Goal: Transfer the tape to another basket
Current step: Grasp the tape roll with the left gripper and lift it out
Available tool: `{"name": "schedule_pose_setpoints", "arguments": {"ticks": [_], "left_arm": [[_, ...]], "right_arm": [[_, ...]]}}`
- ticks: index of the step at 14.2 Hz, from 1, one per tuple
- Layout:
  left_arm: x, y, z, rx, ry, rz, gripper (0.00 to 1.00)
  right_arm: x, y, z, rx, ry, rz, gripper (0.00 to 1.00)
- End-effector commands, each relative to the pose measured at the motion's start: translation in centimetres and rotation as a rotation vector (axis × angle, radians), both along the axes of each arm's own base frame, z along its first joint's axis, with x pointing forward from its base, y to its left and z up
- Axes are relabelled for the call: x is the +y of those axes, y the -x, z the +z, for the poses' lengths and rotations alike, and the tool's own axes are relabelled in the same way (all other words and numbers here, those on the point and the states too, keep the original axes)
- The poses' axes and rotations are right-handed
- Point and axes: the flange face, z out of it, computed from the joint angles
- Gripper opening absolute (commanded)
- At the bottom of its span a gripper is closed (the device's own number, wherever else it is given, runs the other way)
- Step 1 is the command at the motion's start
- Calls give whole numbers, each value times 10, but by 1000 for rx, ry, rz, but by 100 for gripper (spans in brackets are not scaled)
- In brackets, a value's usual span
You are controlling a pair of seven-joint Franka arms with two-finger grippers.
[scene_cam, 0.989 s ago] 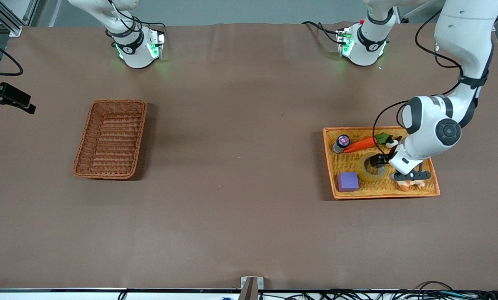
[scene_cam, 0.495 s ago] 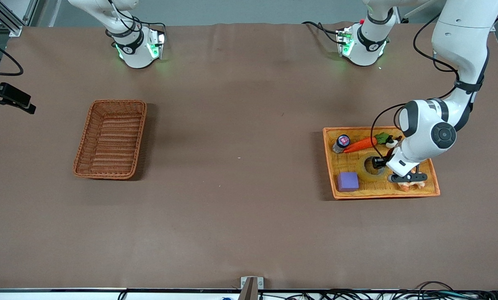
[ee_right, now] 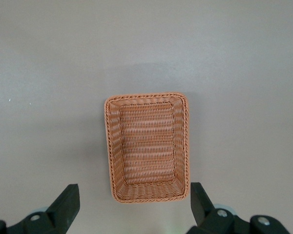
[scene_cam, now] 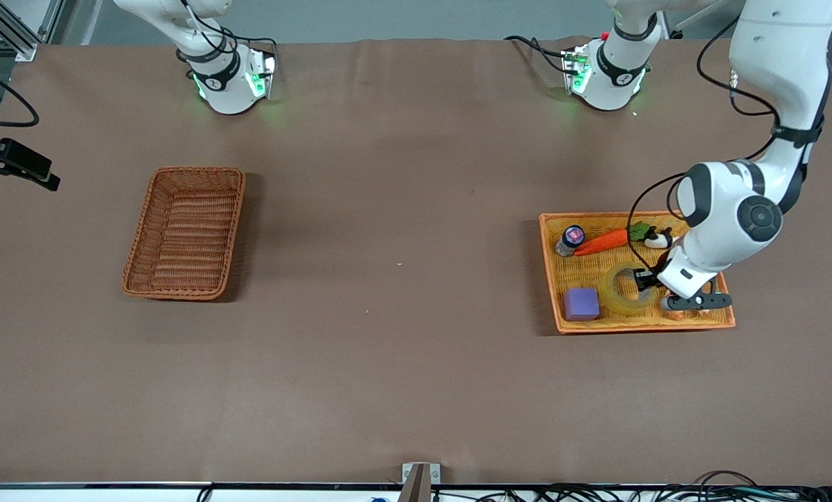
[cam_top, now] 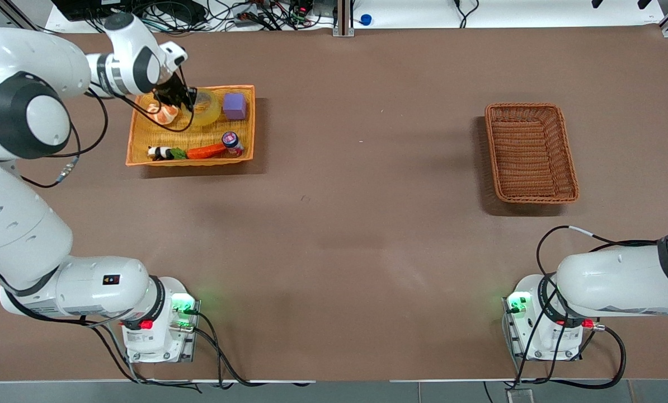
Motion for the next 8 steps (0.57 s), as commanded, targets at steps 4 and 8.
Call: {"name": "schedule_pose_setpoints", "arguments": {"ticks": [4, 8], "left_arm": [[-85, -14, 105, 70, -2, -124, 1], [-211, 8, 102, 102, -32, -129, 1]], "right_arm": [[3, 2, 0, -5, -14, 6, 100], [3, 2, 0, -5, -14, 6, 100]]}}
